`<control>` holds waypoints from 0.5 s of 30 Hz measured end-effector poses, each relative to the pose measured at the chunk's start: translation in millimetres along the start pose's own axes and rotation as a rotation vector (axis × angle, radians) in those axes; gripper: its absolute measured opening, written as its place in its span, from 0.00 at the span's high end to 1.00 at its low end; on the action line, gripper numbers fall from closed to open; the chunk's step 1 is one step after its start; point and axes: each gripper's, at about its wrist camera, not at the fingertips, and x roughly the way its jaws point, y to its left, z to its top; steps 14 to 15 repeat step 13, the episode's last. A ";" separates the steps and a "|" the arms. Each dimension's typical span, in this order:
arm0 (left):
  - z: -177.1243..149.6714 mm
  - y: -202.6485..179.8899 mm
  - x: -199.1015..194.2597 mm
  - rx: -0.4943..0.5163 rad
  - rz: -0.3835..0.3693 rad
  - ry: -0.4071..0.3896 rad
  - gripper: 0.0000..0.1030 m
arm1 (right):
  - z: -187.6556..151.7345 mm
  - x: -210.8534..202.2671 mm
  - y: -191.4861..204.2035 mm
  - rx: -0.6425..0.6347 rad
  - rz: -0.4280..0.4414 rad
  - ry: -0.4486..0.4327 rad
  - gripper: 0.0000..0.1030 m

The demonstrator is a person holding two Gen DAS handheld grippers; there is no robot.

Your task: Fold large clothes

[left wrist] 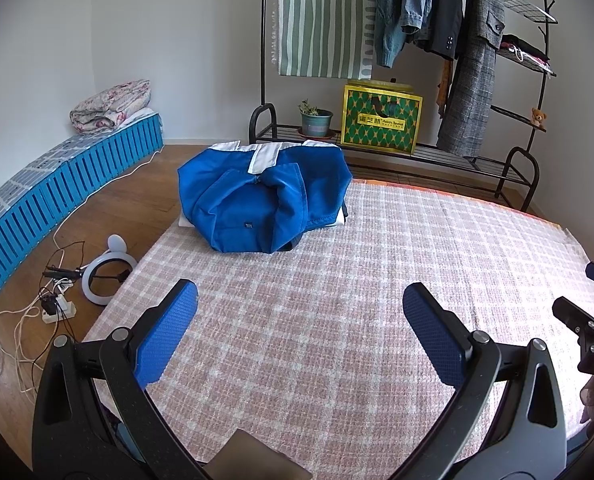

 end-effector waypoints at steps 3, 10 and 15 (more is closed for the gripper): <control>-0.6 1.1 -0.5 -0.003 0.009 0.005 0.00 | 0.0 -0.1 0.7 -0.001 -0.001 0.000 0.00; -3.1 5.2 -0.1 -0.005 0.025 0.003 0.00 | -0.4 0.7 -0.3 -0.011 0.003 0.004 0.00; -3.5 6.0 1.1 -0.014 0.031 0.001 0.00 | -0.4 0.9 -0.5 -0.013 0.002 0.002 0.00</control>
